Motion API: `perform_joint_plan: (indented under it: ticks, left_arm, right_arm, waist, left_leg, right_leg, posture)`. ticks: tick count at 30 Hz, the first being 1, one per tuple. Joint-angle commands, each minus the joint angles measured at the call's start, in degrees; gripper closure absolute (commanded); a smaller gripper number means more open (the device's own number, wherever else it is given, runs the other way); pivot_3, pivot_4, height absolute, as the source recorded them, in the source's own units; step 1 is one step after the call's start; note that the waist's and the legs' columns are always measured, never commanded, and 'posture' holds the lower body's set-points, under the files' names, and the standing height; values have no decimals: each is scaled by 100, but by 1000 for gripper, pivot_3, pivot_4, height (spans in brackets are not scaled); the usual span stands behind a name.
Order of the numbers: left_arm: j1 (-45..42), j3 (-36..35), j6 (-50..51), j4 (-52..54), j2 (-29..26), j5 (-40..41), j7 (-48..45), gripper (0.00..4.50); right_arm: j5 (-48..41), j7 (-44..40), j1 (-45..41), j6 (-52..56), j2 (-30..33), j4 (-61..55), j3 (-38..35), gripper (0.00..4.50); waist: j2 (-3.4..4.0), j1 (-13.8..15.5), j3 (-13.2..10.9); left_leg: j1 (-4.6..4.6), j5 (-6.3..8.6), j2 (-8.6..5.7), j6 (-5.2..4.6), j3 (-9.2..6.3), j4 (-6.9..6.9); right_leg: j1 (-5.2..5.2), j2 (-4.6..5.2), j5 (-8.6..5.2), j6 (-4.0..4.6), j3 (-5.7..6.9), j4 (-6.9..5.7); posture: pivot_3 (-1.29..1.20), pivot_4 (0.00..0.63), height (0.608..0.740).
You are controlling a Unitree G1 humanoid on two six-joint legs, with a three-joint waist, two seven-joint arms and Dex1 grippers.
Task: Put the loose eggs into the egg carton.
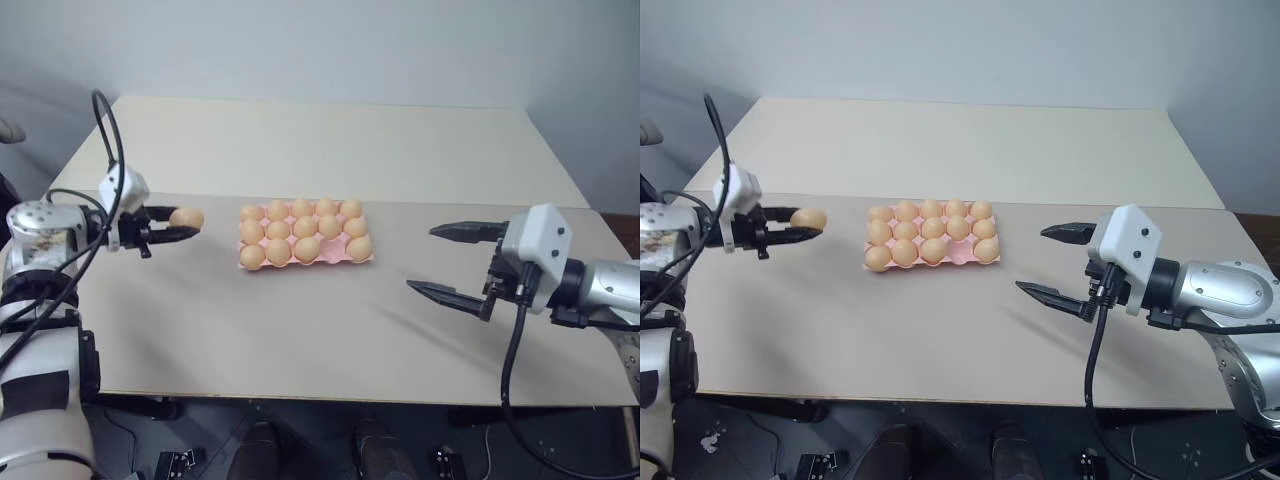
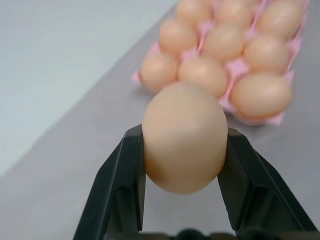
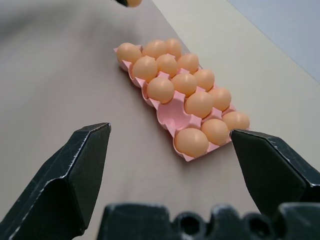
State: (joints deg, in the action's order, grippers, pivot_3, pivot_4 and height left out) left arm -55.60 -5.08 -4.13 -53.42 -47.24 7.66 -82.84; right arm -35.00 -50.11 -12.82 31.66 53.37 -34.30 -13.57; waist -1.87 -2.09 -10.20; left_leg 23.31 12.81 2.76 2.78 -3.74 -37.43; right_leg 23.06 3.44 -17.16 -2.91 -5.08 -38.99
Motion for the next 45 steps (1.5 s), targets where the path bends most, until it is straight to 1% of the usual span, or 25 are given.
perform_joint_plan:
  ticks: [1,4,6,9,13,16,20,28,31,35,39,42,45]
  left_arm:
    - [208,12,583,1222,243,373,41,2607]
    - [407,254,892,2087,714,390,357,2607]
    - [457,424,1091,2454,1028,408,475,2607]
    - [439,613,1160,2573,1402,408,573,2607]
    - [281,972,1175,2530,2057,320,771,2607]
    - [100,1189,1117,2335,2351,159,891,2607]
    - [-120,1382,1039,2048,2553,49,886,2607]
    - [-425,1747,860,1436,2645,-510,1181,2607]
    - [-447,1767,825,1407,2667,-546,1150,1816]
    - [-457,1655,943,1603,2660,-399,1053,561]
    - [-484,1512,1052,1798,2593,-306,1121,561]
    - [-488,1341,1229,2078,2401,-174,1139,561]
    - [-489,1005,1683,2515,2060,139,1125,561]
  right_arm:
    - [-28,-14,-82,-78,16,-76,-75,0]
    - [-52,-31,-34,-42,63,-102,-140,0]
    - [-69,-24,43,-4,93,-144,-225,0]
    - [-97,47,117,98,119,-215,-301,0]
    - [-144,146,320,269,155,-366,-499,0]
    - [-165,186,489,370,170,-476,-719,0]
    - [-183,249,684,451,179,-609,-928,0]
    - [-252,417,799,533,141,-799,-1023,0]
    - [-267,454,808,531,140,-815,-1021,0]
    - [-291,494,809,519,130,-806,-1001,0]
    - [-301,509,767,503,134,-775,-945,0]
    - [-292,491,683,468,133,-710,-866,0]
    - [-277,430,588,425,136,-634,-782,0]
  waist:
    - [0,-3,0]
    - [1,-4,1]
    - [0,-8,0]
    - [0,-36,0]
    - [2,-32,1]
    - [1,-16,1]
    - [1,-24,1]
    - [1,-26,1]
    - [1,-17,1]
    - [1,-17,1]
    - [1,-18,1]
    - [1,-33,1]
    - [1,-52,1]
  left_leg:
    - [-1,0,0,0,0,-2]
    - [-3,0,0,0,-2,-3]
    - [-1,0,0,-1,-3,-9]
    - [10,8,0,-14,-8,-27]
    - [5,17,0,-29,-9,-33]
    - [14,17,-3,-29,-9,-41]
    - [11,18,-4,-31,-9,-40]
    - [9,20,-6,-35,-10,-40]
    - [10,20,-6,-35,-11,-40]
    - [10,20,-6,-35,-11,-40]
    - [10,20,-6,-35,-11,-40]
    - [10,20,-6,-35,-11,-40]
    - [8,20,-5,-35,-12,-39]
  right_leg:
    - [-1,0,0,0,0,0]
    - [-2,0,0,0,-1,-2]
    - [-2,-1,0,0,-1,-3]
    - [0,-4,0,0,1,-6]
    - [-2,-8,0,0,-1,-10]
    - [-2,-6,0,0,-1,-7]
    - [-2,-6,0,0,-2,-8]
    - [-4,-7,-1,-1,-3,-6]
    - [-4,-7,-1,-1,-3,-6]
    - [-4,-6,-1,-2,-2,-6]
    - [-4,-6,-1,-2,-3,-6]
    - [-3,-7,-1,-2,-3,-6]
    - [-3,-8,-2,-2,-3,-8]
  posture:
    - [0,150,740]
    - [0,150,740]
    - [0,150,740]
    - [0,150,740]
    - [0,150,740]
    - [0,150,740]
    - [0,150,740]
    - [0,150,740]
    - [0,150,740]
    - [0,150,740]
    - [0,150,740]
    - [0,150,740]
    - [0,150,740]
